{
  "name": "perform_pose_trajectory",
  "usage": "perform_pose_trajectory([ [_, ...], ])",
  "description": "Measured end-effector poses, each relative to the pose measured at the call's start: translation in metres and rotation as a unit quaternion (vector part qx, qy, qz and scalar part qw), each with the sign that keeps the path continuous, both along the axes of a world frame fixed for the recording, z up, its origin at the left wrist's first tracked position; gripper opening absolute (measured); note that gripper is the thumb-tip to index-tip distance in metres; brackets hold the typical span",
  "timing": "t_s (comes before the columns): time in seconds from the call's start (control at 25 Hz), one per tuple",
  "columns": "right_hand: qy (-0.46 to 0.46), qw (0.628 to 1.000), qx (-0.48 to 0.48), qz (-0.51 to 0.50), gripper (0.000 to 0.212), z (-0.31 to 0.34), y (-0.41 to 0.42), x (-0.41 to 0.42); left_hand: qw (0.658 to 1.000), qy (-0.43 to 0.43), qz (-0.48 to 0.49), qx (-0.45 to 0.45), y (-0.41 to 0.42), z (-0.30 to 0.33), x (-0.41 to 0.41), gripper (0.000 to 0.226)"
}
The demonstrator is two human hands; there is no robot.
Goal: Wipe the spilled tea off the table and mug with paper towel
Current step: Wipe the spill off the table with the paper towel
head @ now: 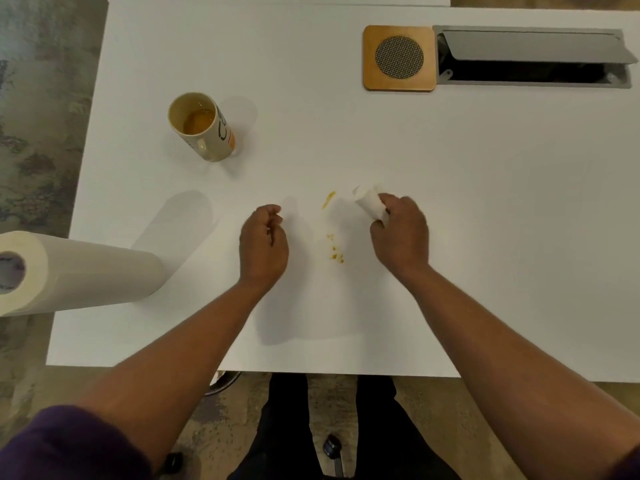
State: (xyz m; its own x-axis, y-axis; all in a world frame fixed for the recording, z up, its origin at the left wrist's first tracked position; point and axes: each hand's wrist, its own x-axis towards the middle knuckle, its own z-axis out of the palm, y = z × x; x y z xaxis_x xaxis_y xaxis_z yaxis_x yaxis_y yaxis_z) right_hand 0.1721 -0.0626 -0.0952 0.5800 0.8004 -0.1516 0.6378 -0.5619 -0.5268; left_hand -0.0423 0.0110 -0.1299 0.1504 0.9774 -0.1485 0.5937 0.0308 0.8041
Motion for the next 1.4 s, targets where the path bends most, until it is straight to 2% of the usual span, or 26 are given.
perform_pose_trajectory([
  [0.12, -0.138, 0.989, -0.014, 0.049, 0.040, -0.004, 0.016, 0.022, 0.988, 0.103, -0.062, 0.092, 0.016, -0.017, -0.016, 0.045],
  [0.24, -0.164, 0.983, -0.050, 0.061, 0.042, -0.013, 0.036, 0.034, 0.969, 0.163, -0.115, 0.145, 0.019, -0.030, -0.026, 0.042],
  [0.4, -0.116, 0.986, -0.078, 0.086, 0.045, -0.027, 0.060, 0.034, 0.959, 0.196, -0.129, 0.157, 0.019, -0.038, -0.028, 0.042],
  [0.56, -0.086, 0.971, -0.108, 0.197, 0.058, -0.040, 0.077, 0.013, 0.957, 0.210, -0.132, 0.148, 0.020, -0.039, -0.027, 0.047],
  [0.8, -0.019, 0.937, -0.087, 0.337, 0.057, -0.041, 0.081, 0.011, 0.954, 0.220, -0.140, 0.146, 0.022, -0.038, -0.026, 0.050],
  [0.96, 0.017, 0.905, -0.079, 0.418, 0.060, -0.038, 0.061, 0.004, 0.953, 0.225, -0.141, 0.146, 0.021, -0.037, -0.024, 0.049],
  [1.04, 0.040, 0.892, -0.074, 0.444, 0.054, -0.038, 0.046, 0.000, 0.954, 0.225, -0.138, 0.143, 0.021, -0.037, -0.024, 0.049],
  [1.16, 0.078, 0.882, -0.070, 0.459, 0.046, -0.039, 0.026, -0.004, 0.955, 0.228, -0.133, 0.138, 0.020, -0.037, -0.025, 0.050],
  [1.32, 0.090, 0.858, -0.072, 0.501, 0.047, -0.036, -0.002, 0.003, 0.954, 0.231, -0.135, 0.136, 0.019, -0.036, -0.026, 0.049],
  [1.4, 0.089, 0.858, -0.074, 0.501, 0.049, -0.033, -0.018, 0.012, 0.954, 0.232, -0.135, 0.137, 0.019, -0.037, -0.025, 0.049],
])
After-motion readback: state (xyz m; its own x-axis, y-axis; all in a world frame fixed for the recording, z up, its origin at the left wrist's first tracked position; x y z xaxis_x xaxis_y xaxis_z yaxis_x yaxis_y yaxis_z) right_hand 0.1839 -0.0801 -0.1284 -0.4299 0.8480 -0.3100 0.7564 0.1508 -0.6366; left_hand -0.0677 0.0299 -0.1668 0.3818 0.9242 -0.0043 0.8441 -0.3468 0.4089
